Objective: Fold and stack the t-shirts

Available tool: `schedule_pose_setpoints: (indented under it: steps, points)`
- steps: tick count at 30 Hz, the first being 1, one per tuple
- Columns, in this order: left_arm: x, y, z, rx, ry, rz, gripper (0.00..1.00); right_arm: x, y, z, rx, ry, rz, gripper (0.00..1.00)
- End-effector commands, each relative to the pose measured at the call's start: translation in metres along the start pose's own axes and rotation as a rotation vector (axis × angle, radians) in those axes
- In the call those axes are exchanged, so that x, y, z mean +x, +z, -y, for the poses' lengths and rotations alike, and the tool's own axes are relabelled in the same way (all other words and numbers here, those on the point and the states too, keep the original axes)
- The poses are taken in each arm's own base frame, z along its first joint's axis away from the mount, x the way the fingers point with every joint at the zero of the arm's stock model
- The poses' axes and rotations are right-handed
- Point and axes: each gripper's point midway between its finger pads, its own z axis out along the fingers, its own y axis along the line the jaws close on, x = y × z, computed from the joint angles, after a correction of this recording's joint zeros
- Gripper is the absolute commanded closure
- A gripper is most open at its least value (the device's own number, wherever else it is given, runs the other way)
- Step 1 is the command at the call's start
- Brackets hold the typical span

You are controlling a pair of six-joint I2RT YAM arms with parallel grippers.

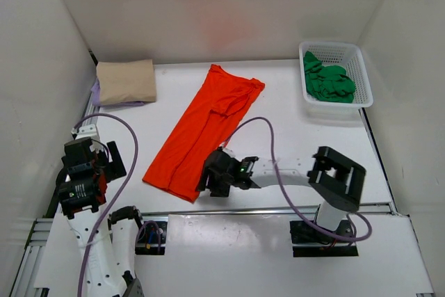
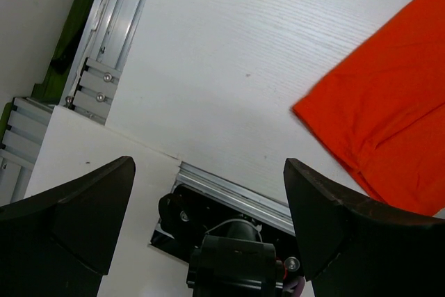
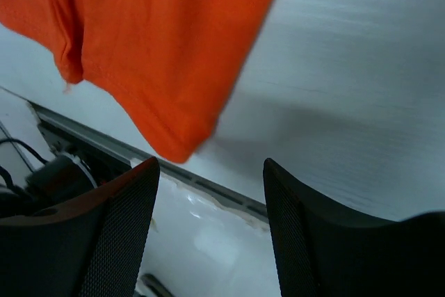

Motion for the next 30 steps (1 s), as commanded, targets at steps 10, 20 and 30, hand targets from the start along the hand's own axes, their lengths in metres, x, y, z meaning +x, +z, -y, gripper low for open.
schedule_pose_setpoints:
  steps: [10, 20, 30]
  points:
    - [-0.020, -0.048, -0.005, 0.011, -0.021, 0.139, 0.01, 0.018, 0.047, -0.011, 0.111, 0.313, -0.030, 0.64]
    - [-0.035, -0.061, 0.047, 0.320, 0.001, 0.163, 0.01, 0.020, -0.004, 0.072, 0.192, 0.307, 0.055, 1.00]
    - [-0.101, -0.054, 0.108, 0.667, 0.006, -0.058, 0.01, 0.022, -0.063, 0.152, 0.186, 0.148, 0.101, 0.82]
